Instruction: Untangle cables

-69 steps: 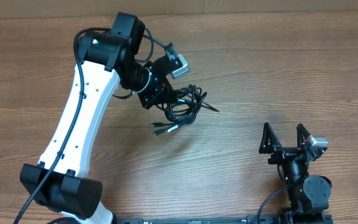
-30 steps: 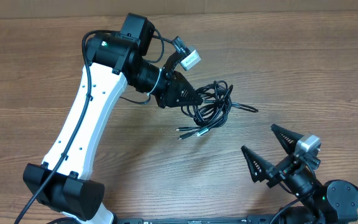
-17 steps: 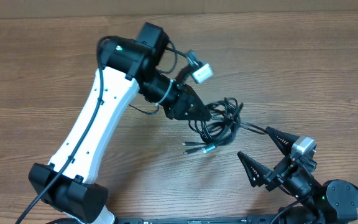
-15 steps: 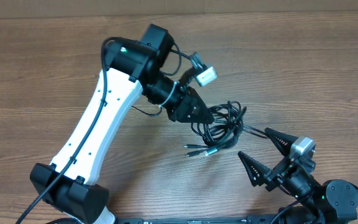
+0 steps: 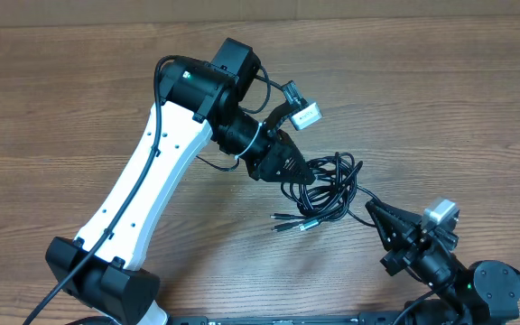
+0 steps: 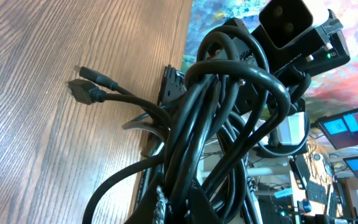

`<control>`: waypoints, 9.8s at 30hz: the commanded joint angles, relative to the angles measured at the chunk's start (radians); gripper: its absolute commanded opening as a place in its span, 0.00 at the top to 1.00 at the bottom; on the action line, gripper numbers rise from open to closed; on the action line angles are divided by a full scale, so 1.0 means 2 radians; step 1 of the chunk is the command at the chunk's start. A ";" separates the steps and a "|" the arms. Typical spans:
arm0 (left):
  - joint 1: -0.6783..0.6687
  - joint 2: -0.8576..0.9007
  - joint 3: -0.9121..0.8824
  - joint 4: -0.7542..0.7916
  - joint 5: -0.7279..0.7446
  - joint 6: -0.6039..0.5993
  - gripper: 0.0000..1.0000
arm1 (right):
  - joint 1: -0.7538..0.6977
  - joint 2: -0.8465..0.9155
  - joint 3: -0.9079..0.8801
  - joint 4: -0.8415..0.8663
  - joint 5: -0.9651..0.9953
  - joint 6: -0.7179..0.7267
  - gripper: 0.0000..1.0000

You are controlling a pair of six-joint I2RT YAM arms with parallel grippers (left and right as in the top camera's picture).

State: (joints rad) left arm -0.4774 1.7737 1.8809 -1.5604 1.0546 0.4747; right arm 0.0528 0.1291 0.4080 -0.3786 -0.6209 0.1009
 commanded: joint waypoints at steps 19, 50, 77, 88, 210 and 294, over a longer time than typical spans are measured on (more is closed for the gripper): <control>0.002 -0.018 0.003 0.097 0.009 0.013 0.96 | -0.001 0.001 0.013 -0.048 0.306 0.262 0.36; -0.059 -0.018 0.004 0.226 -0.081 0.013 0.96 | -0.001 0.001 0.013 0.028 0.151 0.209 0.00; -0.075 -0.018 0.004 0.177 0.054 0.095 0.96 | -0.001 0.001 0.013 0.003 0.192 0.209 0.05; -0.077 -0.018 0.004 0.177 0.084 0.102 0.96 | -0.001 0.001 0.013 0.007 0.178 0.209 0.00; -0.114 -0.018 0.004 0.040 -0.141 0.036 0.96 | -0.001 0.001 0.013 -0.076 0.310 0.121 0.96; -0.036 -0.018 0.003 0.087 0.056 0.062 0.96 | -0.001 0.002 0.012 -0.054 0.241 0.007 0.96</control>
State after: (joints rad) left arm -0.5610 1.7634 1.8801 -1.3838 1.1152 0.5793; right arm 0.0532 0.1337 0.4301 -0.5060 -0.1879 0.0494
